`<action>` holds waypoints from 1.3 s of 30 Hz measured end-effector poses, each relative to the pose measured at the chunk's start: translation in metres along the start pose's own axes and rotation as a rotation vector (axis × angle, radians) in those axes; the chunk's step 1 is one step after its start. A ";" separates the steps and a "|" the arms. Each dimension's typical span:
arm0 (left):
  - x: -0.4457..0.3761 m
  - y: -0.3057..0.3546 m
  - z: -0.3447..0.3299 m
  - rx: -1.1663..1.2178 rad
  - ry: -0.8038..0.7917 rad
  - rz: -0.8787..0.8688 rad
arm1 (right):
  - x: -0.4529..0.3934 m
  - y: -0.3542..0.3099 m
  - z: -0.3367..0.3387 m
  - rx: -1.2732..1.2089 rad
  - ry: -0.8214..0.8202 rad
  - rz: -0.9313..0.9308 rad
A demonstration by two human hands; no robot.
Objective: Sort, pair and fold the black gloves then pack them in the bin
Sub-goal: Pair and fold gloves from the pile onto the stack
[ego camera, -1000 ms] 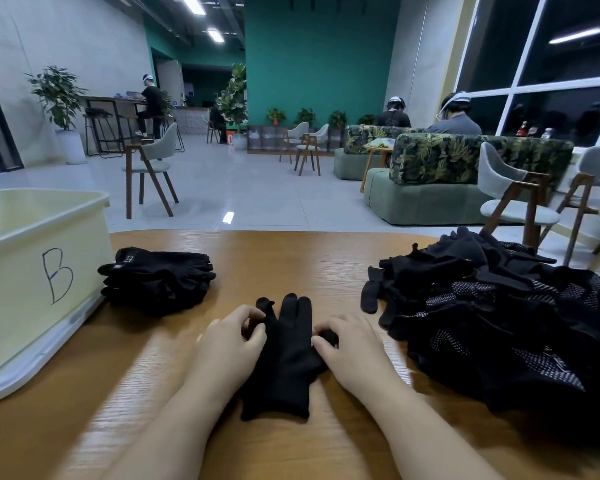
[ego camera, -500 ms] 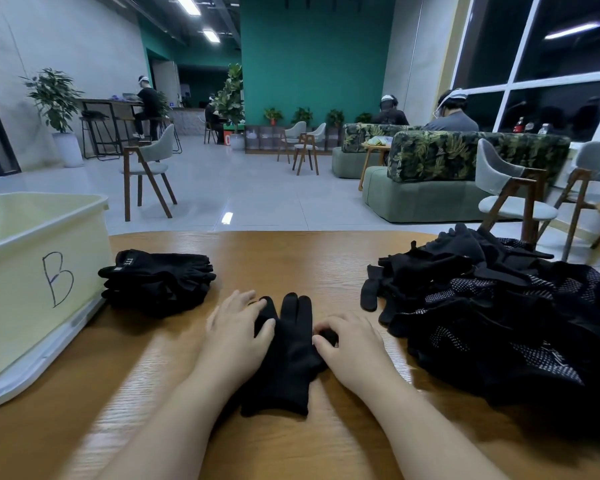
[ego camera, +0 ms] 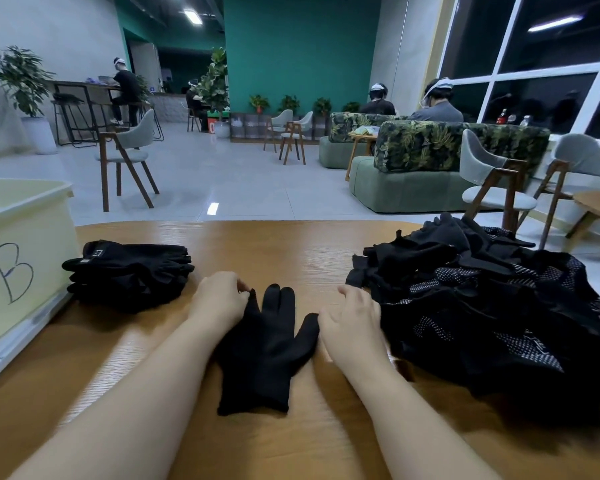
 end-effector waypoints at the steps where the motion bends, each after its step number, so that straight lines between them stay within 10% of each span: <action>1: 0.000 0.002 0.001 0.035 0.018 -0.036 | -0.001 0.001 0.002 -0.001 0.018 -0.016; 7: 0.019 -0.001 0.009 0.193 0.256 -0.199 | -0.003 0.003 0.009 -0.058 0.119 -0.009; 15: 0.072 -0.002 -0.004 -0.021 -0.084 -0.525 | -0.008 0.016 0.012 -0.001 0.018 -0.051; 39: 0.093 -0.003 -0.019 -0.307 -0.236 -0.423 | -0.063 0.015 0.080 0.713 -0.136 -0.033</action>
Point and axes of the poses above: each hand's wrist, its own x-axis away from the middle knuckle, its own z-axis out of the back of the hand, y = z × x, the point moved 4 cm from there along -x, towards the middle knuckle, and after that the axes turned 11 degrees about z, right-handed, at the moved point
